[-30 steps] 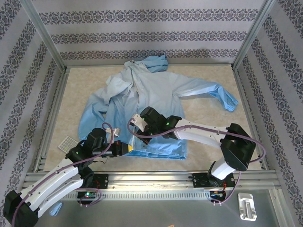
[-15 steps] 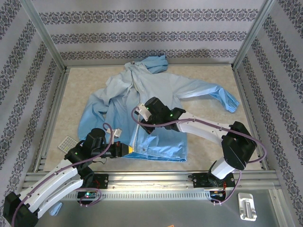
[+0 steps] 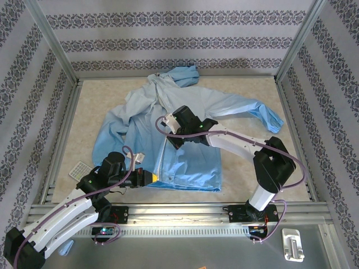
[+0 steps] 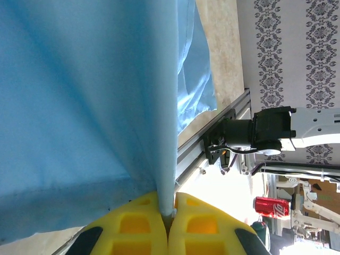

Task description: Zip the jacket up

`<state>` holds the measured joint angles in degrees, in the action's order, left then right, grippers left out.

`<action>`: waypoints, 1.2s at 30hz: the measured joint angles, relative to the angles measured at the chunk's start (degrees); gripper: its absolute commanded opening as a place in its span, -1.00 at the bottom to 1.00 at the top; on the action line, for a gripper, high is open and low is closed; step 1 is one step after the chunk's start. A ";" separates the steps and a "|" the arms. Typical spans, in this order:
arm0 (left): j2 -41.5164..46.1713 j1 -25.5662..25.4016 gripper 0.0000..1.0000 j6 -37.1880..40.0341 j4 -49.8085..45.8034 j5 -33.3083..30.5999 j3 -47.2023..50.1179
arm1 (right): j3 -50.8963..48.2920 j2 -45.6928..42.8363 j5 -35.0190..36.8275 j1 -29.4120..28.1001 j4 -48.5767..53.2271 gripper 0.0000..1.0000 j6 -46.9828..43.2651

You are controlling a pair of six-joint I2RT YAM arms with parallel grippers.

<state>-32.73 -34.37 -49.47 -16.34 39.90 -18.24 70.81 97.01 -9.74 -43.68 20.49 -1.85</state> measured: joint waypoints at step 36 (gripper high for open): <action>-3.52 -0.94 -1.00 1.97 -3.45 -1.27 -2.93 | 18.78 15.13 0.24 9.22 3.15 -1.00 -3.04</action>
<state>-36.25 -35.31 -47.51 -19.79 38.63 -21.17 89.58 112.14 -9.50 -34.46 23.64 -4.89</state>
